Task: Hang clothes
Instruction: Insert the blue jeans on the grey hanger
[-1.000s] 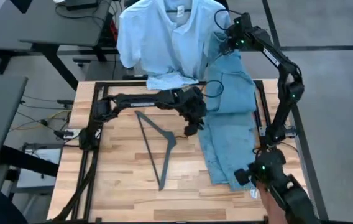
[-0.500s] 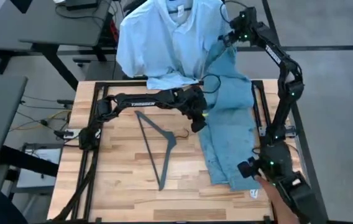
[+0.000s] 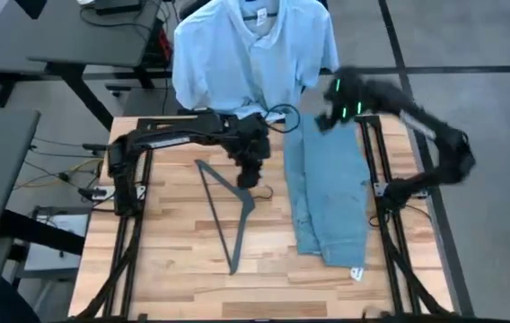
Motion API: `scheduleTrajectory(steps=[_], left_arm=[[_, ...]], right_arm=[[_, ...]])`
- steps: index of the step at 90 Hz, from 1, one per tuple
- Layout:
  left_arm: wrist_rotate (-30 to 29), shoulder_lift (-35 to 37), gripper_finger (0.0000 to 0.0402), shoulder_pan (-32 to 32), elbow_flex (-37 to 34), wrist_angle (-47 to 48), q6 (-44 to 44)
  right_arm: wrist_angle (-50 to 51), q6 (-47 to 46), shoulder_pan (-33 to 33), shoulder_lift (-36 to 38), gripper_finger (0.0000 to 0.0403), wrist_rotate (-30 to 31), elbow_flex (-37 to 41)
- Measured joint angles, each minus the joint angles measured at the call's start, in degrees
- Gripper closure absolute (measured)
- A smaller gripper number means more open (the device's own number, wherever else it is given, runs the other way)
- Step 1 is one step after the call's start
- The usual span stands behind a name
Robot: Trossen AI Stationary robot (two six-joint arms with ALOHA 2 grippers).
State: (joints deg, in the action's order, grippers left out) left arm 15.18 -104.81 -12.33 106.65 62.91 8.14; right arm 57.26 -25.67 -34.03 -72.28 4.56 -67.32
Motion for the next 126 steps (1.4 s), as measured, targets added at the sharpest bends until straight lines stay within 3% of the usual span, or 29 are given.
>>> scheduleTrajectory(steps=[11,24,41,54,60,76,100,113,126], left_arm=[[-0.1,1.8,0.0278,1.9,0.0,0.6,1.8],[0.0,2.4,0.0278,4.3,0.0,0.3,4.5],[0.0,2.3,0.0279,7.0,0.0,0.2,3.4],[0.0,2.3,0.0279,9.3,0.0,0.8,-1.1],[0.0,2.3,0.0279,10.4,0.0,0.6,-2.9],[-0.8,2.3,0.0279,13.0,0.0,0.1,-7.9],[-3.5,2.3,0.0279,17.0,0.0,0.6,-15.6],[-7.1,2.3,0.0279,18.8,0.0,0.6,-17.4],[-9.0,2.7,0.0279,20.1,0.0,0.5,-19.3]], right_arm=[[-9.7,-22.5,16.0,7.5,0.0174,5.1,16.4],[-16.1,-42.7,31.9,7.5,0.0174,9.3,27.7],[-17.3,-62.4,47.3,0.3,0.0175,15.1,31.2],[-25.3,-73.5,58.5,-9.3,0.0175,16.4,31.2],[-28.9,-79.1,63.1,-14.3,0.0175,20.4,30.8],[-32.6,-89.5,74.4,-26.0,0.0175,22.0,20.8],[-26.9,-91.2,85.6,-36.7,0.0175,19.3,2.9],[-17.4,-91.6,89.0,-38.6,0.0175,16.6,-3.8],[-8.5,-85.0,89.8,-36.4,0.0175,16.2,-9.3]])
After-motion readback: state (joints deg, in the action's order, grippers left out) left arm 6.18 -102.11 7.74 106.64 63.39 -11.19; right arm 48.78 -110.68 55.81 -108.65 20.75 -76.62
